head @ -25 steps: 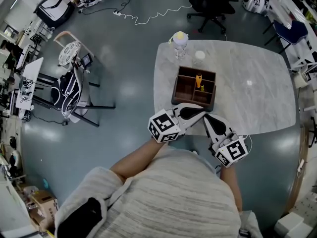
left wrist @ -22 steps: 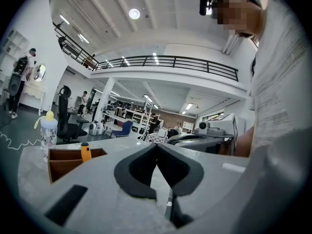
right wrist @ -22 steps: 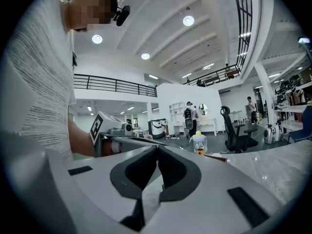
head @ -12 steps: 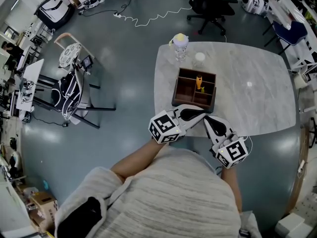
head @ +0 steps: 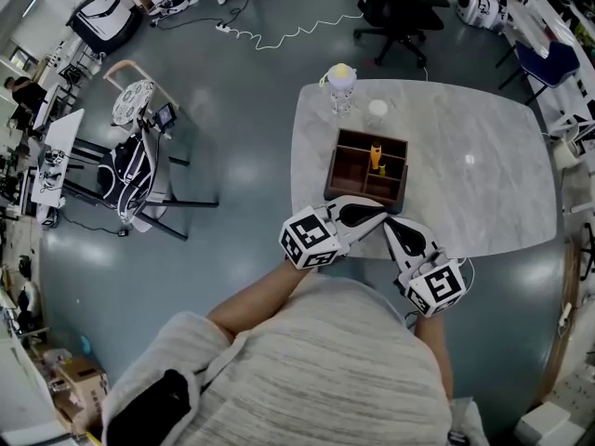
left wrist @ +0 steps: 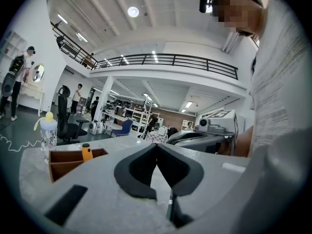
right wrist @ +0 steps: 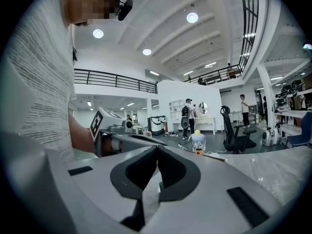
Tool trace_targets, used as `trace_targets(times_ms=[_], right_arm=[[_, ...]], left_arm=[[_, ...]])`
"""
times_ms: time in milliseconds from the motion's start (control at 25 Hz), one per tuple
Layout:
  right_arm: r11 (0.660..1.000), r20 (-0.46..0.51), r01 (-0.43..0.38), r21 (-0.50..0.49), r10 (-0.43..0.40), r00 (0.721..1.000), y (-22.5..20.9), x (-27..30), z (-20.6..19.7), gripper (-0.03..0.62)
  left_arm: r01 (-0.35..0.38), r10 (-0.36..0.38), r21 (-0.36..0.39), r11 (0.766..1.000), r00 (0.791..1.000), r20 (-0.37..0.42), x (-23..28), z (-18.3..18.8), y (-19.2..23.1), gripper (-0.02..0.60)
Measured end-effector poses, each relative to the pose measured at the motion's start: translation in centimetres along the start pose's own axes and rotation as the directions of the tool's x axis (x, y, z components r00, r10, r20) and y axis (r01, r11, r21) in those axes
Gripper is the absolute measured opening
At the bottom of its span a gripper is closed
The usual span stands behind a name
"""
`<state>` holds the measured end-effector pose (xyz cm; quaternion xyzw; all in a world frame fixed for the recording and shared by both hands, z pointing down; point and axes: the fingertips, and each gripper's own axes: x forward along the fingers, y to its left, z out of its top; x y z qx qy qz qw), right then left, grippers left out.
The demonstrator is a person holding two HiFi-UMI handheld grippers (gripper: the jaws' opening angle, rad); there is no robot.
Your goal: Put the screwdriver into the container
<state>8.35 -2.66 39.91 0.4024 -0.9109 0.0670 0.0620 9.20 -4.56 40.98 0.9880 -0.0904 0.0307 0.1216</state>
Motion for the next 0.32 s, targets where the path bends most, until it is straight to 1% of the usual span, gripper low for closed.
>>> trace_targets(times_ms=[320], right_arm=[[1.000, -0.009, 0.002, 0.001, -0.002, 1.000, -0.29, 0.07, -0.33, 0.014]], left_arm=[[-0.002, 0.002, 0.001, 1.000, 1.000, -0.008, 0.29, -0.35, 0.21, 0.014]])
